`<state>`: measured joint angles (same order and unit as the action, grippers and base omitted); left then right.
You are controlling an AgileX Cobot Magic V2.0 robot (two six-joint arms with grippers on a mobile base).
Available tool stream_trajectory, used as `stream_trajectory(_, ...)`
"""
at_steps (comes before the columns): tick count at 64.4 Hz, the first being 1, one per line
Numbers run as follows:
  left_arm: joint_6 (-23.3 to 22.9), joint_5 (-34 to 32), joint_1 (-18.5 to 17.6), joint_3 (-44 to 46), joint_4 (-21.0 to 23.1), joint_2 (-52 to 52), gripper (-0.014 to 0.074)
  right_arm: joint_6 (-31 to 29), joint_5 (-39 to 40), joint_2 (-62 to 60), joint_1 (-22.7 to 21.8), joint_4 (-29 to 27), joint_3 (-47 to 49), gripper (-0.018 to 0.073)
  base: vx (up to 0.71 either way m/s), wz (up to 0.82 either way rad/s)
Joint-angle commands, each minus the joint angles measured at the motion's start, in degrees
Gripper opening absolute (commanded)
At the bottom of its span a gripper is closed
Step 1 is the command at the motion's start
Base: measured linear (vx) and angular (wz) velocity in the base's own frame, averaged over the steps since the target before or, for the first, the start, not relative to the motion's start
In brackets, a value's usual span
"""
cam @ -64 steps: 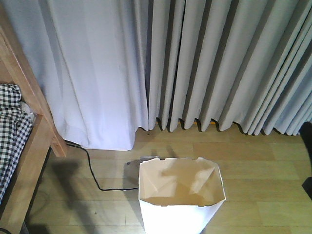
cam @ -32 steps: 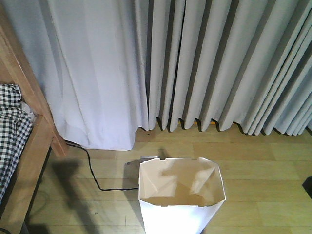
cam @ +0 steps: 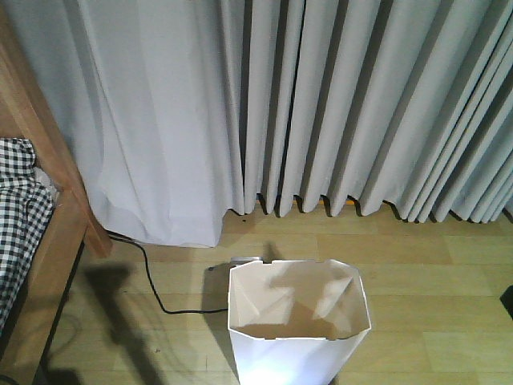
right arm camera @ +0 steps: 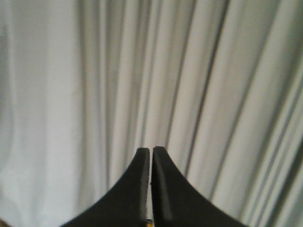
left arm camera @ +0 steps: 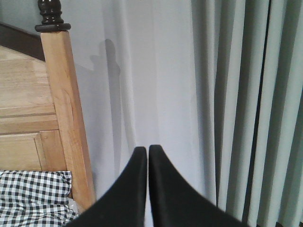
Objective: Move trash bin to bedside with robot
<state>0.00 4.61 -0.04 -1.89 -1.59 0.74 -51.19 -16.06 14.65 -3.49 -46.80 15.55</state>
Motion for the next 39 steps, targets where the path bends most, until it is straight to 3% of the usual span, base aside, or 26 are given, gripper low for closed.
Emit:
stream_trajectory(1, -0.8, -4.3, -0.4, -0.7, 0.5, 0.9, -0.0006, 3.3, 4.7, -0.7, 0.0, 3.9, 1.2, -0.0008, 0.0, 0.0)
stream_trajectory(6, -0.8, -4.3, -0.4, -0.7, 0.5, 0.9, -0.0006, 12.3, 4.8, -2.7, 0.0, 13.6, 0.7, -0.0008, 0.0, 0.0)
stream_trajectory(15, -0.8, -4.3, -0.4, -0.7, 0.5, 0.9, -0.0006, 35.7, 5.0, -4.8, 0.0, 34.7, -0.7, -0.0008, 0.0, 0.0)
stream_trajectory(22, -0.8, -4.3, -0.4, -0.7, 0.5, 0.9, -0.0006, 49.5, 8.8, -7.0, 0.0, 45.9, -4.5, -0.0008, 0.0, 0.0)
stream_trajectory(28, -0.8, -4.3, -0.4, -0.7, 0.5, 0.9, -0.0006, 52.7, 13.3, -9.5, 0.2, 48.9, -8.7, -0.0008, 0.0, 0.0)
stream_trajectory(39, -0.8, -4.3, -0.4, -0.7, 0.5, 0.9, -0.0006, 52.7, 15.4, -14.7, 0.2, 47.2, -14.9, -0.0008, 0.0, 0.0)
